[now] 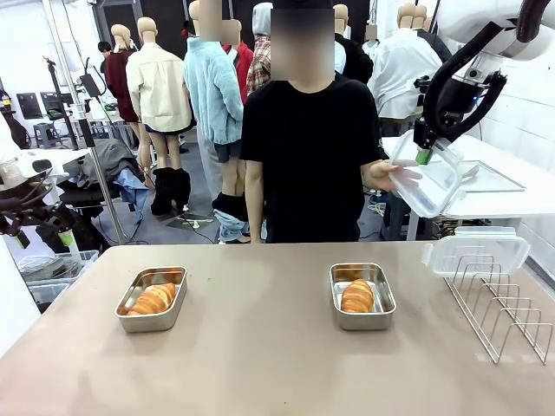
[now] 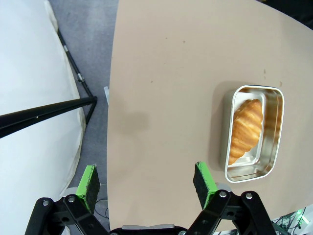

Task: Place the bread in airtight containers.
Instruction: Pick up one Airtight Container lid and hand it to the human.

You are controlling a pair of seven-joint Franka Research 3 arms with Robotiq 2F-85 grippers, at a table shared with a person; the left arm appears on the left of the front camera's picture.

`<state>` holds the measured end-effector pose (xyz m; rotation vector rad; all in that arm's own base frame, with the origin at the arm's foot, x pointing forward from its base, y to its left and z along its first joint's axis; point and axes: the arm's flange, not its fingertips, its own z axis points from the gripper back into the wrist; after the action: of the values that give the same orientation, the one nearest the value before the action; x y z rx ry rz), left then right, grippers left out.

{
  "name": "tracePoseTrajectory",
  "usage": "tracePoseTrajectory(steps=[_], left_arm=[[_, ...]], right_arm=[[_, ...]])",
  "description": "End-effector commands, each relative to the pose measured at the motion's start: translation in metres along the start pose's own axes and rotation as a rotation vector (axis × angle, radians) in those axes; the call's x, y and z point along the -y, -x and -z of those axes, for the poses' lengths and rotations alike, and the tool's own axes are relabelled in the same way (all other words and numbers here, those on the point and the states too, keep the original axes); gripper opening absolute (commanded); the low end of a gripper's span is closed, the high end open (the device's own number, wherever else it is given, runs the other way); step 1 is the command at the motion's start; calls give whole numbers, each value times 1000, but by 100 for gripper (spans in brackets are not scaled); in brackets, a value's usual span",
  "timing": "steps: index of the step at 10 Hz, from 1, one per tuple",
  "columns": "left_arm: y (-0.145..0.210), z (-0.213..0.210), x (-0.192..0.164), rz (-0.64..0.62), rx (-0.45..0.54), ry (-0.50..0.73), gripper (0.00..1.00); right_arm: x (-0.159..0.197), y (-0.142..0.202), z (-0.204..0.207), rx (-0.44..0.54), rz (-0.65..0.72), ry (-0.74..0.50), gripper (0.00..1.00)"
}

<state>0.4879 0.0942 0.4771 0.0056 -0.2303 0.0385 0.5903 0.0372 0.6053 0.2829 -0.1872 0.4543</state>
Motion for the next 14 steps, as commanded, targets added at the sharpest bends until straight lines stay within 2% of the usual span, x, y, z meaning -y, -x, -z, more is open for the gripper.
tracePoseTrajectory(steps=[1, 2, 3, 6, 7, 9, 10, 11, 12, 13, 14], left_arm=[[2, -1, -2, -3, 10, 0, 100], [2, -1, -2, -3, 10, 0, 100], [2, -1, -2, -3, 10, 0, 100], [2, -1, -2, -3, 10, 0, 100], [2, -1, -2, -3, 10, 0, 100], [2, -1, -2, -3, 10, 0, 100], [2, -1, -2, -3, 10, 0, 100], [2, -1, -2, -3, 10, 0, 100], [2, -1, -2, -3, 10, 0, 100], [2, -1, -2, -3, 10, 0, 100], [2, -1, -2, -3, 10, 0, 100]], right_arm=[[-8, 24, -15, -57, -106, 27, 59], [-9, 38, -22, -71, -176, 0, 78], [-11, 54, -25, -103, -278, -13, 78], [-10, 111, -16, -260, -618, 180, 78], [-5, 121, -9, -275, -669, 200, 78], [-1, 132, 5, -307, -826, 139, 78], [-1, 137, 9, -302, -860, 140, 78], [-2, 123, -6, -336, -756, 150, 78], [-2, 123, -6, -336, -756, 150, 78], [1, 129, 4, -331, -813, 145, 78], [-5, 135, 3, -337, -955, 102, 78]])
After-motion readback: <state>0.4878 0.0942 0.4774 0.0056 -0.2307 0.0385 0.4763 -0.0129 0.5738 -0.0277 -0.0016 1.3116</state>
